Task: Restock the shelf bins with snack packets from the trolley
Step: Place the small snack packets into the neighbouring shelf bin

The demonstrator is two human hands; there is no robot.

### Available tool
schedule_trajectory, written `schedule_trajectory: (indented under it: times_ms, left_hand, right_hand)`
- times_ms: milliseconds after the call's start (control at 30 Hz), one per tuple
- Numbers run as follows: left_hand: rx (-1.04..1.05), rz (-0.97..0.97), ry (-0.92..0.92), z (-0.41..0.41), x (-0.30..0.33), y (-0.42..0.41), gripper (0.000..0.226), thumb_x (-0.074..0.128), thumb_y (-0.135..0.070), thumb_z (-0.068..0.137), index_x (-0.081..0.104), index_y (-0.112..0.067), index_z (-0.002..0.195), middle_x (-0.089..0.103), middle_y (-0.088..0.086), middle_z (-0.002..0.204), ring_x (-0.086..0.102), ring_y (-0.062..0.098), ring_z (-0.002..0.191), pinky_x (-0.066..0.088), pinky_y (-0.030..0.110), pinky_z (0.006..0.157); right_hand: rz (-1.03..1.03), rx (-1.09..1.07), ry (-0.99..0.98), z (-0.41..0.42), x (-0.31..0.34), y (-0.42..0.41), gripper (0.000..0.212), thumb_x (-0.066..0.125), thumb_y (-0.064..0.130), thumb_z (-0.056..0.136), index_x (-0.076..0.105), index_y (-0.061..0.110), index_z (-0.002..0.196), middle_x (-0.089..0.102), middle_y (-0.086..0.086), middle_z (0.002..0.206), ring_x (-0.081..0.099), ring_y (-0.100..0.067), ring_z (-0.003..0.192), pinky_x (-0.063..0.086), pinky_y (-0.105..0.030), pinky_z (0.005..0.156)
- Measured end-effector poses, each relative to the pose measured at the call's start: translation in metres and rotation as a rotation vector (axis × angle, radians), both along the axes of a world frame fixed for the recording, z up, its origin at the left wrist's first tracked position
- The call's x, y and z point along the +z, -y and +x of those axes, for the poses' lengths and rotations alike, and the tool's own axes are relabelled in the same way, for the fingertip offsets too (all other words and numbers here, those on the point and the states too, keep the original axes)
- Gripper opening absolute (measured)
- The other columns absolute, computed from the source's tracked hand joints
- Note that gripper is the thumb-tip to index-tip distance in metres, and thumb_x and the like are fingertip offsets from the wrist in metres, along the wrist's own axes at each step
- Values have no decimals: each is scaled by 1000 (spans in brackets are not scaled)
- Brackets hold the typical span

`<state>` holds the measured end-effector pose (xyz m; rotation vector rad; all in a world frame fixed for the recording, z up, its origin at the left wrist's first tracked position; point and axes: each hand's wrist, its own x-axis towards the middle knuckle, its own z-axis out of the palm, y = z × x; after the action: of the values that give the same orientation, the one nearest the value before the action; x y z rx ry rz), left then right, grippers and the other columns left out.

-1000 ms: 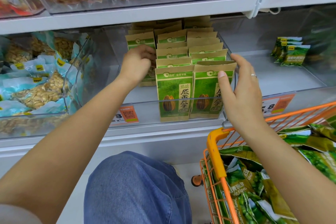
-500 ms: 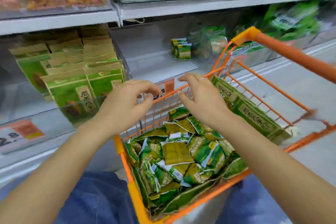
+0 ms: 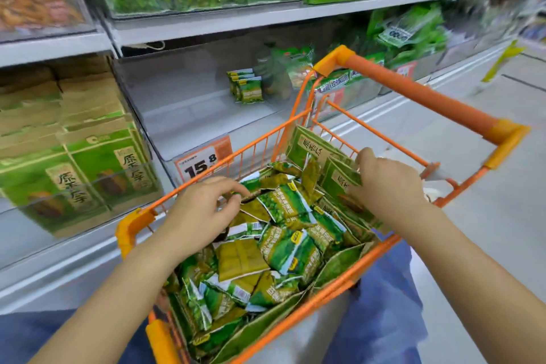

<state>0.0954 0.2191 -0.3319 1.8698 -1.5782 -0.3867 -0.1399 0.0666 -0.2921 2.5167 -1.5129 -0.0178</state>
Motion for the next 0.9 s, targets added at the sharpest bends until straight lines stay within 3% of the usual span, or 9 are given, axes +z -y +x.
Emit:
schedule_trajectory:
  times_ms: [100,200,300,467,567,667,800,900]
  left_hand:
    - [8,-1,6,-1,1,0,18,55,-21,95,69,-31,102,58,-22,96,54,-3,89,44,25,77]
    - [87,-37,-9,-1,3,0,15,57,-27,93,70,-34,96,61,-26,90,55,-7,86,46,25,75]
    - [193,-145,-162,3,9,1,12,61,-32,91,70,-35,83,67,-21,84,59,-2,81,45,25,69]
    - [202,-104,-171,7,8,1,15,59,-29,92,69,-33,81,67,-19,81,58,-4,79,41,23,67]
    - [165,-53,-72,3,6,-2,12,58,-31,92,65,-36,85,63,-23,83,57,-5,83,45,25,70]
    - [126,-21,2,0,5,0,11,55,-33,93,65,-36,90,61,-25,85,55,-6,82,45,24,69]
    - [70,4,41,-3,3,0,12,55,-29,94,64,-36,93,58,-27,85,52,-9,80,42,20,67]
    - [73,-28,-63,-2,2,0,13,56,-28,94,64,-38,91,62,-25,89,56,-6,86,45,26,74]
  right_hand:
    - [85,-31,13,2,8,1,33,61,45,87,60,16,103,66,-6,99,62,-28,99,44,-32,71]
    - [27,-17,224,2,26,-3,17,59,34,89,65,18,88,61,-2,80,61,-29,86,41,-32,63]
    - [16,46,371,9,52,-6,23,58,44,91,62,21,86,55,1,87,56,-25,85,40,-32,65]
    - [74,-8,-74,24,41,-3,39,53,53,91,54,14,91,63,-5,101,61,-27,96,39,-30,66]
    - [69,-36,-141,20,19,-1,33,58,47,91,55,14,92,62,-5,102,62,-26,95,39,-30,66]
    - [93,-46,-58,18,12,2,37,64,43,88,48,13,72,55,-4,89,56,-26,83,42,-32,65]
    - [126,30,134,16,12,2,17,62,27,89,60,11,84,55,-7,96,59,-29,90,49,-37,69]
    - [84,65,360,18,30,-6,21,61,33,91,55,15,81,62,-5,83,60,-27,83,40,-33,62]
